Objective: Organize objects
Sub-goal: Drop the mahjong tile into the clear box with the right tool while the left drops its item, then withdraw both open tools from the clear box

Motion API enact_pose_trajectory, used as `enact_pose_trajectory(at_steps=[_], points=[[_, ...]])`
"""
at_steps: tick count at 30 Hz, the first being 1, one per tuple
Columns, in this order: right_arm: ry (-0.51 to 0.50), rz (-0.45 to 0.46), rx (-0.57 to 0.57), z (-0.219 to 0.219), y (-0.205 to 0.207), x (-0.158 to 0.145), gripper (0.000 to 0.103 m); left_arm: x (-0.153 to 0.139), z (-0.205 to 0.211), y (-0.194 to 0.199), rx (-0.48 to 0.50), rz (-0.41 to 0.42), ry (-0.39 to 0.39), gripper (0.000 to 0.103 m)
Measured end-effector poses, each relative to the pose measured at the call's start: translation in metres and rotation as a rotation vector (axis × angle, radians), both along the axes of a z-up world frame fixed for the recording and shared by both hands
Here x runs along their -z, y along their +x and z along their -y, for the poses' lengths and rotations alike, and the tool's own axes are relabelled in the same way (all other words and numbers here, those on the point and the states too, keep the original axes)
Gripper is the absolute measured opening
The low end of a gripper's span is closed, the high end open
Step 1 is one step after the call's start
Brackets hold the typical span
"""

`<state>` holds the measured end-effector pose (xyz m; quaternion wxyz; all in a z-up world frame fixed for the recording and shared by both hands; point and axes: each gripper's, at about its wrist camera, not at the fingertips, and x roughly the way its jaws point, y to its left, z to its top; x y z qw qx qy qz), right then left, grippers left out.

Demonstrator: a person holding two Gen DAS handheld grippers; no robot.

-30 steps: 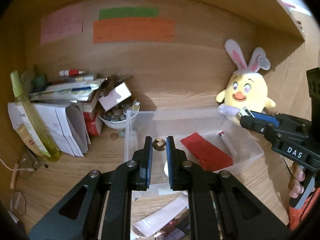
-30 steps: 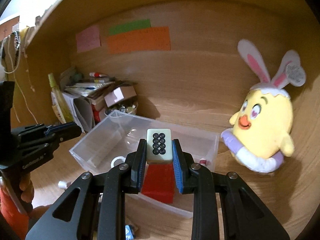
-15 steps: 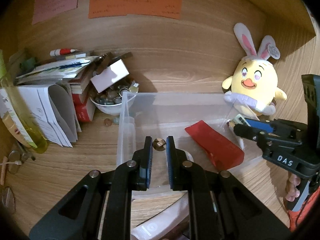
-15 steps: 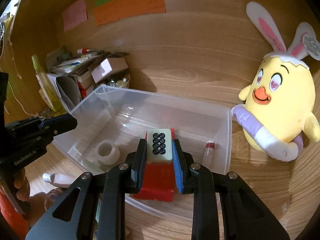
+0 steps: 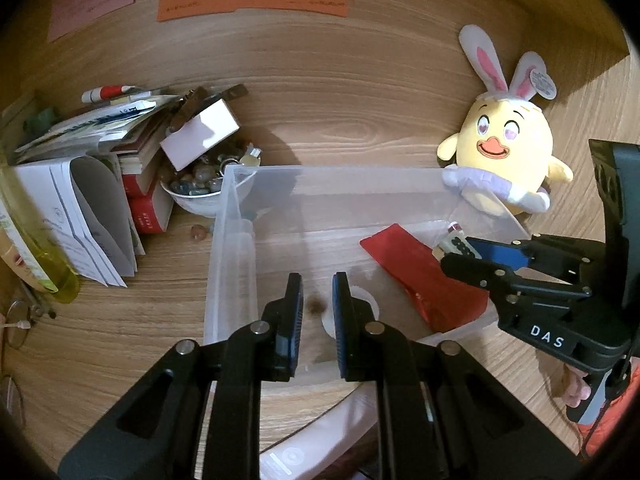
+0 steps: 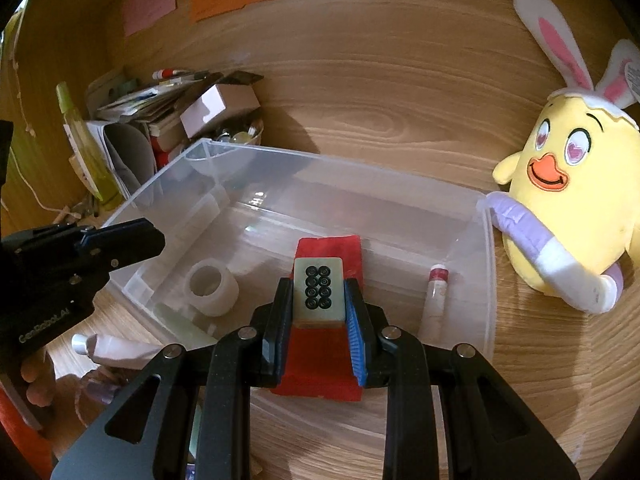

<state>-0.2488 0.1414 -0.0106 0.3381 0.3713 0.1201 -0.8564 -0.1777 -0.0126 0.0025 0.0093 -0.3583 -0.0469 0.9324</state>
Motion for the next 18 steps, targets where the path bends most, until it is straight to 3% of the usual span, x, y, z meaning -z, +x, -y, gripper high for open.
enact_pose_trajectory(at_steps=[7,10,14,18], points=[[0.003,-0.002,0.002,-0.0001,0.0004,0.0000,0.023,-0.0001,0.0009,0.0007,0.003,0.007,0.005,0.014],[0.008,-0.005,0.004,0.0003,0.0002,-0.0006,0.024,-0.0008,0.0021,0.0019,0.003,0.004,0.014,0.026],[0.002,-0.019,0.013,-0.0015,0.0013,-0.0023,0.041,-0.0029,0.0024,0.0052,0.002,-0.004,0.014,0.029],[-0.005,-0.034,0.018,-0.0036,0.0022,-0.0060,0.044,-0.0073,0.0021,0.0090,0.001,-0.019,0.011,0.040]])
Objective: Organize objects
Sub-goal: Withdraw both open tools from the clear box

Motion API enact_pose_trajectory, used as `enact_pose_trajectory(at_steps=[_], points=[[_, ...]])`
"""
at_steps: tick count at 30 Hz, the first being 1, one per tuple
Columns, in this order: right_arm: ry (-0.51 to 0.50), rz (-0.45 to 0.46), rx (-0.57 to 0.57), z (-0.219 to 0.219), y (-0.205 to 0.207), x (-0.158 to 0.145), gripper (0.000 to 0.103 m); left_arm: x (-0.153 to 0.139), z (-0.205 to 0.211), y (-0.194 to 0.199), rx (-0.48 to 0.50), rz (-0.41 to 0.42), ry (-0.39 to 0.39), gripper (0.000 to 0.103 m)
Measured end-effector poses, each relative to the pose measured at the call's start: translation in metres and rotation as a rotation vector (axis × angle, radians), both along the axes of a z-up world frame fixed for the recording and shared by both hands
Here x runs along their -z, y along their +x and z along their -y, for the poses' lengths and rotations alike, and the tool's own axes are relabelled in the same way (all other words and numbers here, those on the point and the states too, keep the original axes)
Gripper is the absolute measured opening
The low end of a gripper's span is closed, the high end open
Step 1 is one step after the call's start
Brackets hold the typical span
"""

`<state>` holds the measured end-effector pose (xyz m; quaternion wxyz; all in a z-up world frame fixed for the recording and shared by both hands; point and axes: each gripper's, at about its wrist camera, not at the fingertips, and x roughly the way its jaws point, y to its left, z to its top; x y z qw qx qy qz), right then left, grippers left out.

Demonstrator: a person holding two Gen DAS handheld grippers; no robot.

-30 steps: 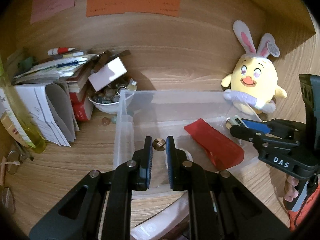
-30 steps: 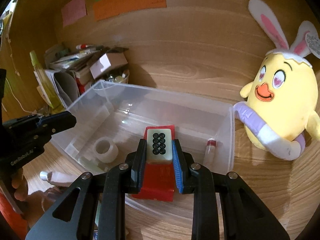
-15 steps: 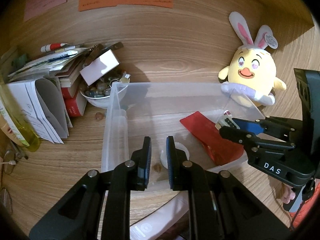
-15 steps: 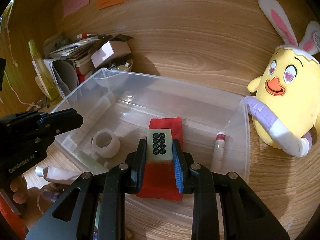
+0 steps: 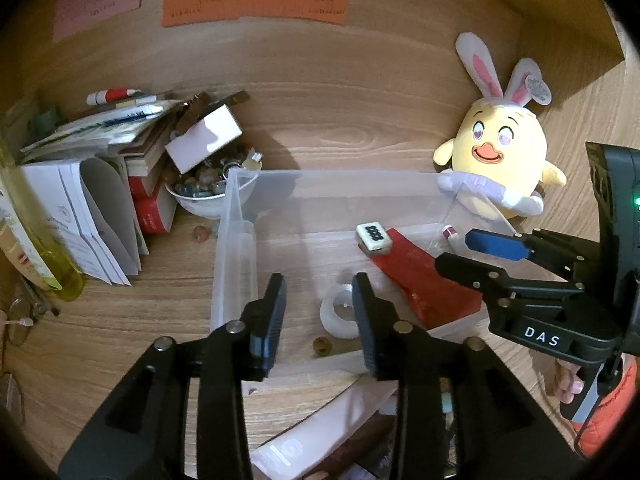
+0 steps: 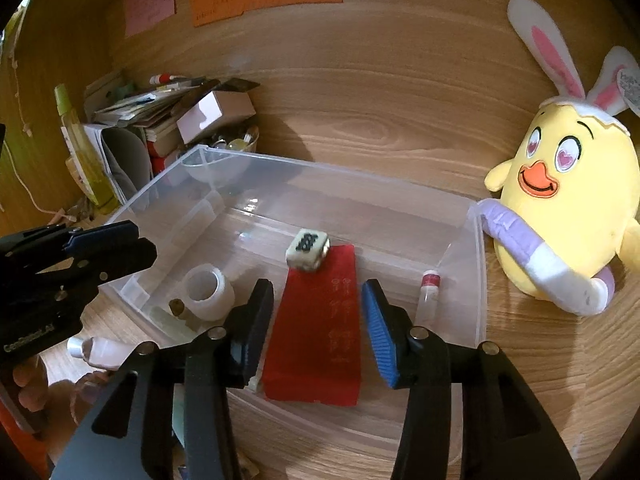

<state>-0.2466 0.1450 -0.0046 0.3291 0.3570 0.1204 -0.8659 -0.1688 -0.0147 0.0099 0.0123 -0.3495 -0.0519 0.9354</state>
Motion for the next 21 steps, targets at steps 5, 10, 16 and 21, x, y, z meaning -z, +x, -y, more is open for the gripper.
enact_pose_trajectory(at_steps=[5,10,16,21], points=[[-0.016,-0.009,0.004,-0.004,0.002,-0.006,0.053,-0.010,0.000,0.011,0.006,-0.026,0.006,0.063],[-0.025,-0.026,0.007,-0.007,0.008,-0.014,0.062,-0.019,0.001,0.025,0.008,-0.038,0.008,0.078],[-0.051,-0.030,-0.018,-0.016,0.024,-0.024,0.064,-0.025,0.000,0.043,0.018,-0.042,-0.001,0.089],[-0.059,-0.071,-0.025,-0.027,0.045,-0.030,0.073,-0.029,-0.002,0.060,0.021,-0.054,0.002,0.091]])
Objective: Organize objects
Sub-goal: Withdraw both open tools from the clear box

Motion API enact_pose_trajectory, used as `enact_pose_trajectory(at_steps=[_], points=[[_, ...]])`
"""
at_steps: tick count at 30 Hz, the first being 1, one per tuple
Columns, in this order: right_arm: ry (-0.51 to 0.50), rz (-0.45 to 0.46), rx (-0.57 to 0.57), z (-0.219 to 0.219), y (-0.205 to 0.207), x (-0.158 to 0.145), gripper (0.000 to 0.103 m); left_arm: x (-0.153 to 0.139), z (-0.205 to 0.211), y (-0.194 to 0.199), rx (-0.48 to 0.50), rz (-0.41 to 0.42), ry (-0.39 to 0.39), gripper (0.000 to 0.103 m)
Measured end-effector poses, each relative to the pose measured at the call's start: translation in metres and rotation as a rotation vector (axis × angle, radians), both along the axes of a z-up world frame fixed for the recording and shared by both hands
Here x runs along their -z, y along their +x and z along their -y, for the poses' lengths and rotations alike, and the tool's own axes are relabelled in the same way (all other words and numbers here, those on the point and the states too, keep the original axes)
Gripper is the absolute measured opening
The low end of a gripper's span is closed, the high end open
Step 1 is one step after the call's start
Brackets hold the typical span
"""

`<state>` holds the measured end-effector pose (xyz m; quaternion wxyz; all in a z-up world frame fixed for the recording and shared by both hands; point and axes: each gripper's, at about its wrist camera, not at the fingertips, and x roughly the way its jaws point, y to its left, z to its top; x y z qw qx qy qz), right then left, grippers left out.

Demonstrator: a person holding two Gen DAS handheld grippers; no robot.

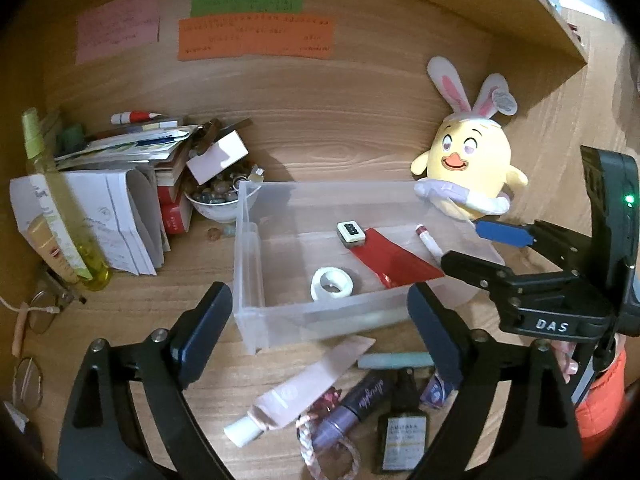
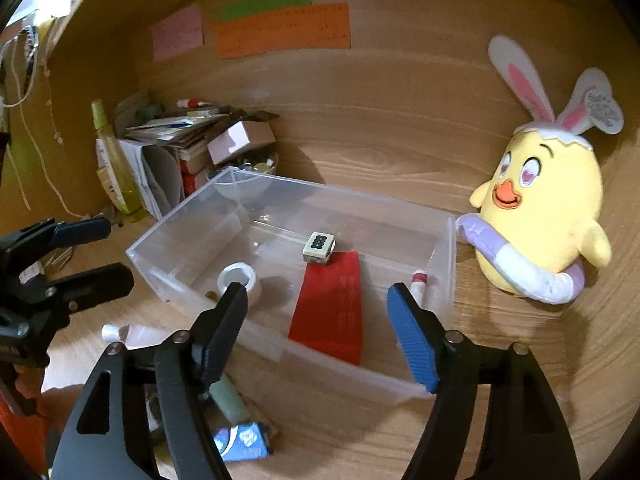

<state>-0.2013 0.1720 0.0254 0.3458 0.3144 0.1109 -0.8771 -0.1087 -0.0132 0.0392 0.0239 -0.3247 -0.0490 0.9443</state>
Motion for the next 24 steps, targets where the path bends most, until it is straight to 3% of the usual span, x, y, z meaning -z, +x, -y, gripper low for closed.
enact_pose_trajectory(at_steps=[11,24], points=[[0.011,-0.038,-0.041,-0.020,0.041,0.001,0.076,0.020,-0.006,0.030,0.016,0.070,0.020,0.091],[0.110,0.008,-0.078,-0.038,0.071,0.043,0.076,0.047,-0.024,0.058,0.044,0.114,0.043,0.091]])
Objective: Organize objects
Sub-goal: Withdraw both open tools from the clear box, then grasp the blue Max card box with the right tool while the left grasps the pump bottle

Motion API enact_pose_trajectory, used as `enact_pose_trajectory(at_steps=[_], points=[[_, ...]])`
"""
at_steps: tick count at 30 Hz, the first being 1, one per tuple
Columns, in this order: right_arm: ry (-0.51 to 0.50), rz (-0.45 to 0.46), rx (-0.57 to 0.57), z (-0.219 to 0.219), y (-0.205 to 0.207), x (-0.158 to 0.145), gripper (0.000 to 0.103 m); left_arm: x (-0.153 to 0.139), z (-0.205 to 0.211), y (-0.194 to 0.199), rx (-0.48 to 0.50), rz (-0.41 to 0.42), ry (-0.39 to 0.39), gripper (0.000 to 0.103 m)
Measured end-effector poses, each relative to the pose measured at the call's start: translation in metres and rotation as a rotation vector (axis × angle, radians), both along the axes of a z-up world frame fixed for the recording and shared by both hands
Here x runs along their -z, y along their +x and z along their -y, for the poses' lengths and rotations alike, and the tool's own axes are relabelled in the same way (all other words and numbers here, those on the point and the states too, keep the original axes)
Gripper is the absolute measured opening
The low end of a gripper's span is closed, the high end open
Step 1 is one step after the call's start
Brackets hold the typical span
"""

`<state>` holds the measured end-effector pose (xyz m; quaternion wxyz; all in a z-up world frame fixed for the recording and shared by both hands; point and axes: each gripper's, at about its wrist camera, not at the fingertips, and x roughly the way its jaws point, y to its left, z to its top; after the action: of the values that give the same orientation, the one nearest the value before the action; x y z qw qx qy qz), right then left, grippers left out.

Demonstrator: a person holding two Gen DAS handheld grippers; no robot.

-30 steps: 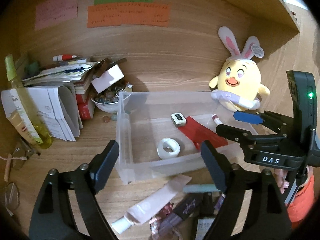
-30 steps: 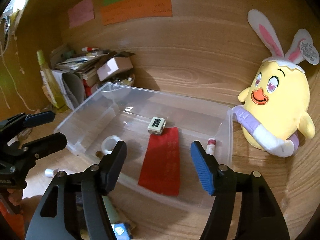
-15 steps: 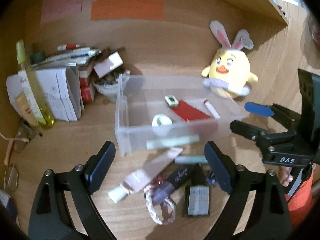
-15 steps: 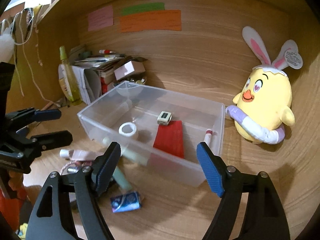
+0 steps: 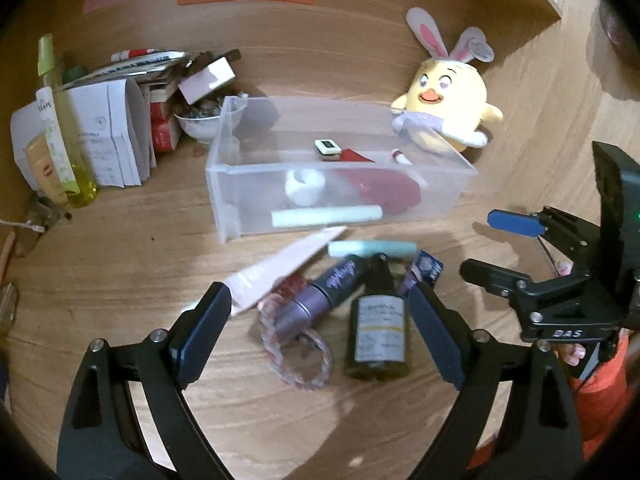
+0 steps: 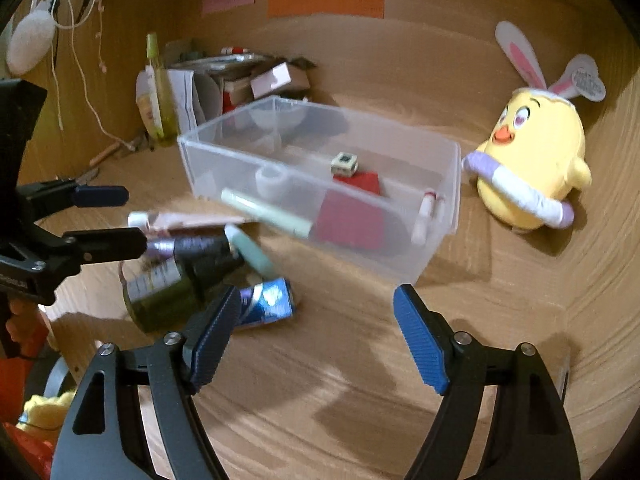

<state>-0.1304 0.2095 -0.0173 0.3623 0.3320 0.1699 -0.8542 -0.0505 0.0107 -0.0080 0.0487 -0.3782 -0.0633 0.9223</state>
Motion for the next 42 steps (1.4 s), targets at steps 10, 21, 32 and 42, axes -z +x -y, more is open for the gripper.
enact_pose_trajectory(at_steps=[10,21,32,42], points=[[0.032,0.005,0.014,-0.012,0.005,0.005,0.076,0.007,-0.030,0.004,0.064,0.000,0.003,0.065],[0.058,0.012,-0.030,0.006,0.015,0.012,0.076,0.024,-0.039,0.000,0.110,0.027,-0.013,0.040],[0.142,0.031,-0.095,0.039,0.012,0.033,0.076,0.027,-0.036,-0.004,0.110,0.028,0.020,0.040],[0.139,0.053,-0.112,0.045,0.004,0.038,0.055,0.031,-0.032,-0.004,0.111,0.049,0.033,0.041]])
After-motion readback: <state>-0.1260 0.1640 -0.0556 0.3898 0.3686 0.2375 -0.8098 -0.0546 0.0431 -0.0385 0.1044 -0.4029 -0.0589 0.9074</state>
